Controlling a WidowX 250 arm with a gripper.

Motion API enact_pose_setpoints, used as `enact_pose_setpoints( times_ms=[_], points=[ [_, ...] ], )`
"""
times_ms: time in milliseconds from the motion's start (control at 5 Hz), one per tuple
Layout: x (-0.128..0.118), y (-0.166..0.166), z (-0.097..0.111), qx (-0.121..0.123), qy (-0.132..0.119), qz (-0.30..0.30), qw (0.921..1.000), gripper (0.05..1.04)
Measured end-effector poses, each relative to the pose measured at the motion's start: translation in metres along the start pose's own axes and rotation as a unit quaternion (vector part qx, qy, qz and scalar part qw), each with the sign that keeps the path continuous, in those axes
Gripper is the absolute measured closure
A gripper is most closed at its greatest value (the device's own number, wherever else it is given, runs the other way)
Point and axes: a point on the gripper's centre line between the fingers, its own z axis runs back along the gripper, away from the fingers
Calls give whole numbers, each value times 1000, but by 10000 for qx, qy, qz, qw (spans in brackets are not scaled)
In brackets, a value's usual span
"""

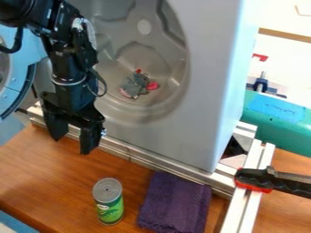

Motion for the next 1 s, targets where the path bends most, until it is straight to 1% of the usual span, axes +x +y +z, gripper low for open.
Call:
enact_pose_setpoints(
  times_ms=[200,400,600,800,1000],
  points=[
    [-2,-2,-6,-44,86,-9,10000,83],
    [23,-11,-8,-300,-719,-97,9969,84],
    [42,-4,-14,-40,-1237,-16,9923,83],
    [61,-4,-11,-94,-1614,23,9868,83],
    [90,0,-6,-130,-1827,53,9831,84]
  ],
)
